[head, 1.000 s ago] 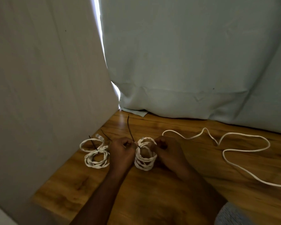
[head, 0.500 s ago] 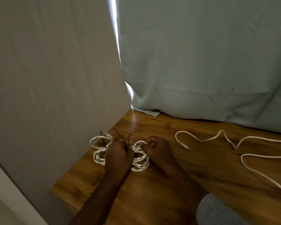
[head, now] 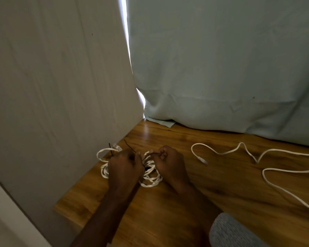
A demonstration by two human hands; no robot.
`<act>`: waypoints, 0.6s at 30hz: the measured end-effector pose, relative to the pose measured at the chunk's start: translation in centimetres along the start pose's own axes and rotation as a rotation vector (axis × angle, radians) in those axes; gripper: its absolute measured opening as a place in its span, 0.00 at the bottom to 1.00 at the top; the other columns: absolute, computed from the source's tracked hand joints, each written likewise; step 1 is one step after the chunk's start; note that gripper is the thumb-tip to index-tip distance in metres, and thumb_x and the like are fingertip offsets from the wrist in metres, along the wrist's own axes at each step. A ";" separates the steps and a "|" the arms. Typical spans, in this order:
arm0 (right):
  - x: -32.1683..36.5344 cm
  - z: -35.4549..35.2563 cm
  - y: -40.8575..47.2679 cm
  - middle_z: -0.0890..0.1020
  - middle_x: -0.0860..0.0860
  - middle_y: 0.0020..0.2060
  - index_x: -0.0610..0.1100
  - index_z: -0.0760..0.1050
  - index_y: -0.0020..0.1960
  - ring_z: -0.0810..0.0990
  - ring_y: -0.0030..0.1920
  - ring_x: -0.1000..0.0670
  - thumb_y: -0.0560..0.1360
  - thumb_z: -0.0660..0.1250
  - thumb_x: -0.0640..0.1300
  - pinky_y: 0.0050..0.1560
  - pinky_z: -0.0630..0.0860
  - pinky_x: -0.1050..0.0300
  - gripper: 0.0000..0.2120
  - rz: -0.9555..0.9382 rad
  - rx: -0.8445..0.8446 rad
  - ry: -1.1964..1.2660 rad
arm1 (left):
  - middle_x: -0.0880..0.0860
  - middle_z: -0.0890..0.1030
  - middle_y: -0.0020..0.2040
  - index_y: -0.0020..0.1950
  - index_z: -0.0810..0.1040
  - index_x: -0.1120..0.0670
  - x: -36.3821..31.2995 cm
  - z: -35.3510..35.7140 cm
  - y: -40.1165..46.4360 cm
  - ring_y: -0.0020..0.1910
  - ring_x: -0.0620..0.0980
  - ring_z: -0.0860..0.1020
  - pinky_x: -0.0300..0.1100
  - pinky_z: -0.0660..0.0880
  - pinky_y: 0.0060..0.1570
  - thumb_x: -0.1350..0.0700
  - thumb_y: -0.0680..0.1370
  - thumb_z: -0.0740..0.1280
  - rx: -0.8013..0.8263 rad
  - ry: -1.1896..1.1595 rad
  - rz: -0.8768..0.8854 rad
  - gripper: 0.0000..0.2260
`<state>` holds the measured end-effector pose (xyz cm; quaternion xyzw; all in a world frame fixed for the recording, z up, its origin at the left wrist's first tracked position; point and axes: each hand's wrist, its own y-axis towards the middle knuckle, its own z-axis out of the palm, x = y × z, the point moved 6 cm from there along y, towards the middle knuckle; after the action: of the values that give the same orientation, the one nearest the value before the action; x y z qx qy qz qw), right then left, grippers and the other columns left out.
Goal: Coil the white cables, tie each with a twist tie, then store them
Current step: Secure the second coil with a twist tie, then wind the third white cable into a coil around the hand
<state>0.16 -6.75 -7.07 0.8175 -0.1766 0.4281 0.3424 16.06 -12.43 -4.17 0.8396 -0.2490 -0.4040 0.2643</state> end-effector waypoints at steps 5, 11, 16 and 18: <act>0.1 -0.6 0.1 0.81 0.53 0.32 0.46 0.80 0.39 0.79 0.34 0.57 0.81 0.65 0.52 0.32 0.71 0.68 0.15 0.025 -0.020 0.100 | 0.46 0.77 0.28 0.32 0.78 0.53 -0.3 0.5 0.7 0.27 0.42 0.75 0.43 0.74 0.30 0.54 0.77 0.69 0.034 -0.105 -0.002 0.13; -0.5 -2.6 0.3 0.81 0.49 0.34 0.42 0.80 0.40 0.77 0.34 0.55 0.83 0.62 0.49 0.35 0.69 0.65 0.17 0.062 -0.040 0.080 | 0.46 0.78 0.30 0.34 0.79 0.52 -3.1 0.6 2.7 0.29 0.42 0.76 0.40 0.73 0.33 0.56 0.76 0.70 0.006 -0.136 0.081 0.11; -2.0 -5.3 0.8 0.80 0.56 0.36 0.47 0.80 0.39 0.77 0.40 0.59 0.78 0.69 0.45 0.39 0.69 0.68 0.08 0.060 -0.062 -0.004 | 0.48 0.77 0.30 0.33 0.76 0.53 -7.3 0.0 3.4 0.27 0.45 0.73 0.41 0.70 0.31 0.55 0.76 0.70 -0.089 -0.153 0.219 0.12; -2.7 -6.7 1.0 0.81 0.56 0.36 0.49 0.79 0.38 0.77 0.39 0.60 0.76 0.70 0.44 0.36 0.66 0.70 0.07 0.063 -0.081 -0.051 | 0.49 0.78 0.31 0.34 0.77 0.54 -9.9 0.5 3.0 0.29 0.47 0.74 0.42 0.71 0.32 0.54 0.77 0.69 -0.095 -0.155 0.291 0.12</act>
<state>-5.88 -2.72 -6.23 0.8077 -0.2279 0.4101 0.3570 9.57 -8.54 2.88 0.7476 -0.3681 -0.4364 0.3394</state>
